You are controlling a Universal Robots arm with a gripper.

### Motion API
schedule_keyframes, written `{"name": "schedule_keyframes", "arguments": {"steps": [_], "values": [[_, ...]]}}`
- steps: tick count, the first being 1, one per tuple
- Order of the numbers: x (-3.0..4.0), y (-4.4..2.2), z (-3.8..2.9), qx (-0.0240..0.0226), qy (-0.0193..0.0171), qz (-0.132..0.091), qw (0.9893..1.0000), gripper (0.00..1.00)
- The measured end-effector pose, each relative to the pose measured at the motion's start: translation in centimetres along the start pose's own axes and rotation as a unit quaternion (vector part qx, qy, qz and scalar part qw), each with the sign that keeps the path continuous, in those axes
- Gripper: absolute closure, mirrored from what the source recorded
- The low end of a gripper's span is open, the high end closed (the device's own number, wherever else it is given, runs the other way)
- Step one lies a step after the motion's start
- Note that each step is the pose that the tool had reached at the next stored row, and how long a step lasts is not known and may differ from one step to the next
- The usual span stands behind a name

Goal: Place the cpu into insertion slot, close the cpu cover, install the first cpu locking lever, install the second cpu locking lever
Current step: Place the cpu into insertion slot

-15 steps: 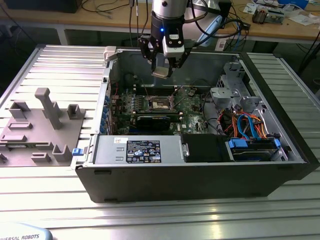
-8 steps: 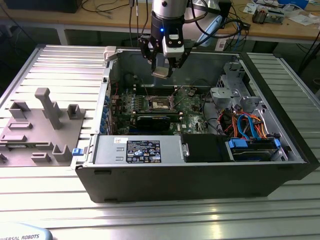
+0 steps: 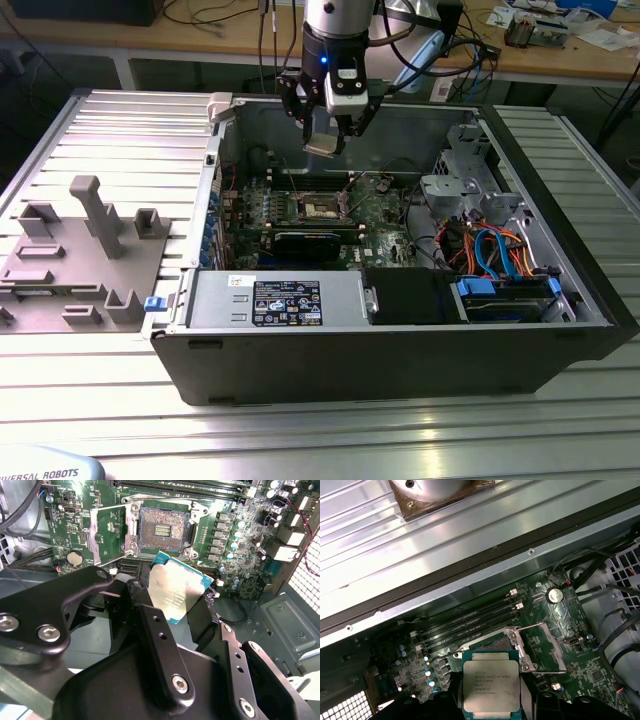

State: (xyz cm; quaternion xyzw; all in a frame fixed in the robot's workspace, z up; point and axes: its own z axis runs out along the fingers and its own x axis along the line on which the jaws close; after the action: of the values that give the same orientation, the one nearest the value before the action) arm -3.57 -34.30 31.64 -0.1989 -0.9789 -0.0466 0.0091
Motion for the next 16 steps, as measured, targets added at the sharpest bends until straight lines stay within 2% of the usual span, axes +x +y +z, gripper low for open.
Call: {"name": "schedule_keyframes", "arguments": {"steps": [16], "values": [[0.0, 0.0, 0.04, -0.0002, -0.0005, 0.005, 1.0, 0.46]]}}
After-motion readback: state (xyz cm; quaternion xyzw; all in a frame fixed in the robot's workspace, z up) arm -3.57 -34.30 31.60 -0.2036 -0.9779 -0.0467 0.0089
